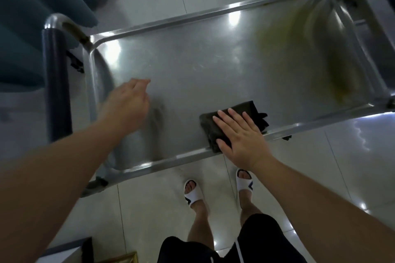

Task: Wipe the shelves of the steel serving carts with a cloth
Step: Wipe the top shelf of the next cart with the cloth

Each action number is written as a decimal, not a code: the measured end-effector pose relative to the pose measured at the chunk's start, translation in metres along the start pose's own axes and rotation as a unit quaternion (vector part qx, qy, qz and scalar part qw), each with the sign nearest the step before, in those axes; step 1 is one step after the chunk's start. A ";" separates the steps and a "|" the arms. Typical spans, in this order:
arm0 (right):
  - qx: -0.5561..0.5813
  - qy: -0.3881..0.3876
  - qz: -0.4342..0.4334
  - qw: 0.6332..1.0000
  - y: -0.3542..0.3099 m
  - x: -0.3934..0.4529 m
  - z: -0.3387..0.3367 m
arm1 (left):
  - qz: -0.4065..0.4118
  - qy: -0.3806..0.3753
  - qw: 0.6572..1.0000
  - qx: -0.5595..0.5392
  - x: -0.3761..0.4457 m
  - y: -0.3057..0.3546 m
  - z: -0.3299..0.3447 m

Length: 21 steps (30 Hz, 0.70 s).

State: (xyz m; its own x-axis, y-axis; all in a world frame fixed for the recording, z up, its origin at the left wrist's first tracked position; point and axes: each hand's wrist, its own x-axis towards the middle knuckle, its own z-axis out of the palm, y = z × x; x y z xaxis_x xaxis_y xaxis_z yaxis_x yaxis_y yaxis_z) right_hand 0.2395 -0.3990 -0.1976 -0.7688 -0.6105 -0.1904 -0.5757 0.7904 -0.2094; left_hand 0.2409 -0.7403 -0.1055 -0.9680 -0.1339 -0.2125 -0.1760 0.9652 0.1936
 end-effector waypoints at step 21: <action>-0.009 -0.010 0.060 0.998 0.288 -0.052 -0.060 | -0.228 0.058 0.964 -0.124 0.048 0.229 0.101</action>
State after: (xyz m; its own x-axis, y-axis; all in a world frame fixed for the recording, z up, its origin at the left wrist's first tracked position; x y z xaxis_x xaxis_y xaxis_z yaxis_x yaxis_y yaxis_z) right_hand 0.0971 -0.1364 -0.1909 -0.8270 -0.5123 -0.2315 -0.4851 0.8584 -0.1669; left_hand 0.1725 -0.5030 -0.1682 -0.7912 -0.5692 -0.2237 -0.6109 0.7189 0.3317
